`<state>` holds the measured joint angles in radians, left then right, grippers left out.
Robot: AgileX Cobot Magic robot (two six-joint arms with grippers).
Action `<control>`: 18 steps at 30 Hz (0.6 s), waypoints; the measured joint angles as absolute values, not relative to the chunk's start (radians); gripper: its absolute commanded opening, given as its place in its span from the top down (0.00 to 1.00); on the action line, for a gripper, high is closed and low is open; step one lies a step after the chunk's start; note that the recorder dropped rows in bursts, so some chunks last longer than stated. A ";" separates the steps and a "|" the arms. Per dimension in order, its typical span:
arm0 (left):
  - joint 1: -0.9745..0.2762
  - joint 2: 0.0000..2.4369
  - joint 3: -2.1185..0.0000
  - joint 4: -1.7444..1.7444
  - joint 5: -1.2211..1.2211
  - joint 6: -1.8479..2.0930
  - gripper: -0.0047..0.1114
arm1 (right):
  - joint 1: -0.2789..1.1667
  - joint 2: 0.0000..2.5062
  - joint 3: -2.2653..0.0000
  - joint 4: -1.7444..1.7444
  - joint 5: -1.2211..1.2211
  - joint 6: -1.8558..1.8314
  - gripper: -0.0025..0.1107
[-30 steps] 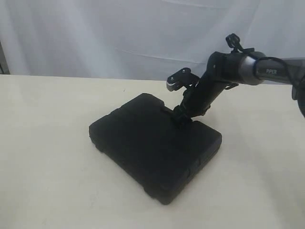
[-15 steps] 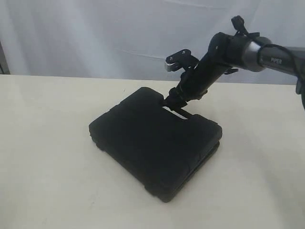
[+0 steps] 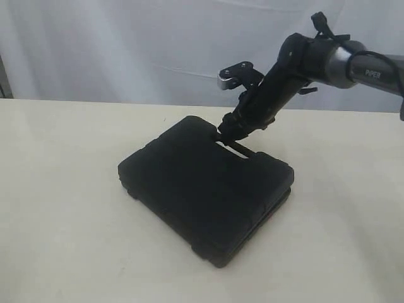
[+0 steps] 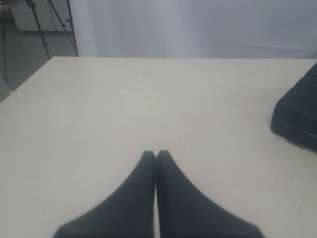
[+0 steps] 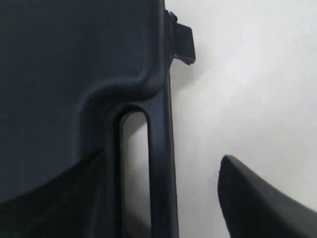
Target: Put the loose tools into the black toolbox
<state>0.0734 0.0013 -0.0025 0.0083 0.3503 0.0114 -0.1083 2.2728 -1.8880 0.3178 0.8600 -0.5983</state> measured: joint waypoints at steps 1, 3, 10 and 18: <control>0.073 0.001 -0.003 0.008 0.350 0.011 0.96 | -0.108 2.264 -1.888 0.318 0.870 -0.597 0.43; 0.073 0.001 -0.003 0.008 0.350 0.011 0.96 | -0.108 2.237 -1.888 0.318 0.886 -0.596 0.43; 0.073 0.001 -0.003 0.008 0.350 0.011 0.96 | -0.108 2.111 -1.888 0.320 0.995 -0.562 0.44; 0.073 0.001 -0.003 0.008 0.350 0.011 0.96 | -0.108 1.932 -1.888 0.320 1.179 -0.463 0.44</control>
